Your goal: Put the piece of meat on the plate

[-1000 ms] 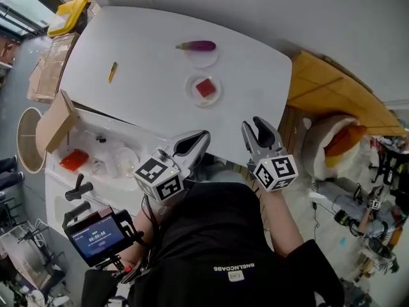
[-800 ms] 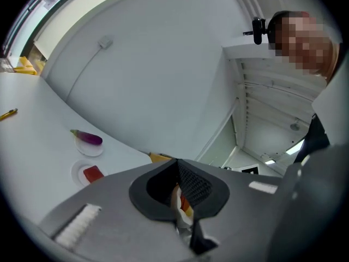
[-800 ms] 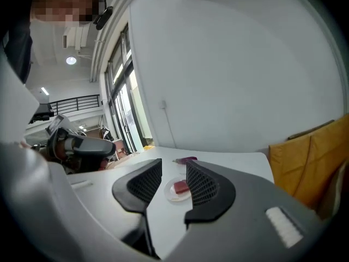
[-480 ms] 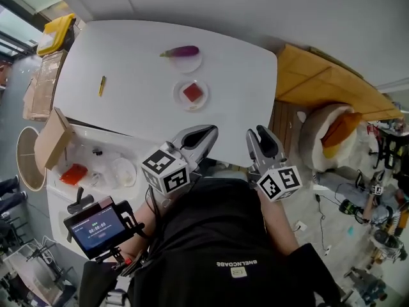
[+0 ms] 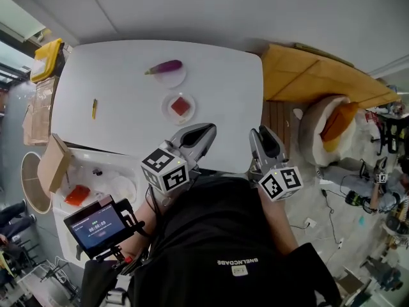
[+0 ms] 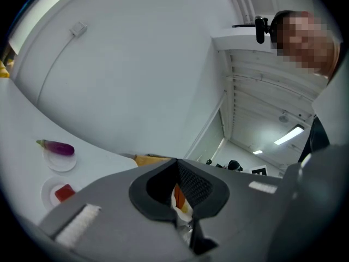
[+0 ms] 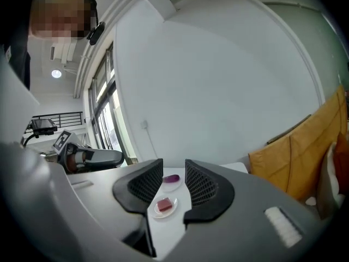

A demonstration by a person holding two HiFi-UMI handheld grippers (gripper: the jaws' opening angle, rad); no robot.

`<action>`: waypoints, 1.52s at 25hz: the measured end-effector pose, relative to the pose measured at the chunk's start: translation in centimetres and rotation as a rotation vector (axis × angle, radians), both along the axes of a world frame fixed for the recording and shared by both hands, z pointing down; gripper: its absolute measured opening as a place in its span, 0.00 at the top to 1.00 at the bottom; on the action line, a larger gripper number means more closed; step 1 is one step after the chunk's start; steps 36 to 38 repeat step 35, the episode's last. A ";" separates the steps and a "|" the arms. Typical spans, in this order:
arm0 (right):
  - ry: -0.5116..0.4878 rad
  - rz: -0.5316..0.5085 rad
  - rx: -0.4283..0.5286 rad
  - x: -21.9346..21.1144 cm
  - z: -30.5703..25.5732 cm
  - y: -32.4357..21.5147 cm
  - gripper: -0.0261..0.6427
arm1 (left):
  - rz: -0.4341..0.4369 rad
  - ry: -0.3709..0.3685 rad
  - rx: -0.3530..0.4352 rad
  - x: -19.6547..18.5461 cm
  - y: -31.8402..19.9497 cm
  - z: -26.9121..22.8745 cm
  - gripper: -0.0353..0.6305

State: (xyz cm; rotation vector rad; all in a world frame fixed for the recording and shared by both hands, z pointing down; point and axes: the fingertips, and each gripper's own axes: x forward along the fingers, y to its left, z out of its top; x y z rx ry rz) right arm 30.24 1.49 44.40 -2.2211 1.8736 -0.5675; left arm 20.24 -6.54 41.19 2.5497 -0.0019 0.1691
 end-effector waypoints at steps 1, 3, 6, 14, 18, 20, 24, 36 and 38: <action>-0.004 0.005 0.005 0.1 -0.1 0.1 0.76 | 0.007 0.001 0.002 0.2 0.2 -0.2 0.92; -0.008 0.012 0.014 0.4 -0.5 0.2 0.76 | 0.018 0.004 0.006 0.6 0.4 -0.5 0.92; -0.008 0.013 0.026 0.7 -1.1 0.1 0.76 | 0.025 0.004 0.010 1.0 0.5 -0.8 0.92; -0.002 0.004 0.028 0.5 -1.4 -0.1 0.80 | 0.022 0.006 -0.004 1.0 0.6 -0.5 0.92; -0.013 0.002 0.013 0.5 -0.9 -0.3 0.80 | 0.012 0.000 -0.011 0.7 0.4 -0.2 0.92; -0.020 -0.002 0.009 0.5 -0.7 -0.5 0.80 | 0.004 -0.003 -0.014 0.6 0.2 -0.1 0.92; -0.034 -0.021 0.003 0.1 -0.3 -0.9 0.80 | -0.008 -0.002 -0.021 0.4 0.0 0.1 0.92; -0.066 -0.060 -0.001 -0.1 0.3 -2.2 0.80 | -0.019 0.000 -0.029 0.1 -0.5 0.3 0.90; -0.066 -0.060 -0.001 -0.1 0.3 -2.2 0.80 | -0.019 0.000 -0.029 0.1 -0.5 0.3 0.90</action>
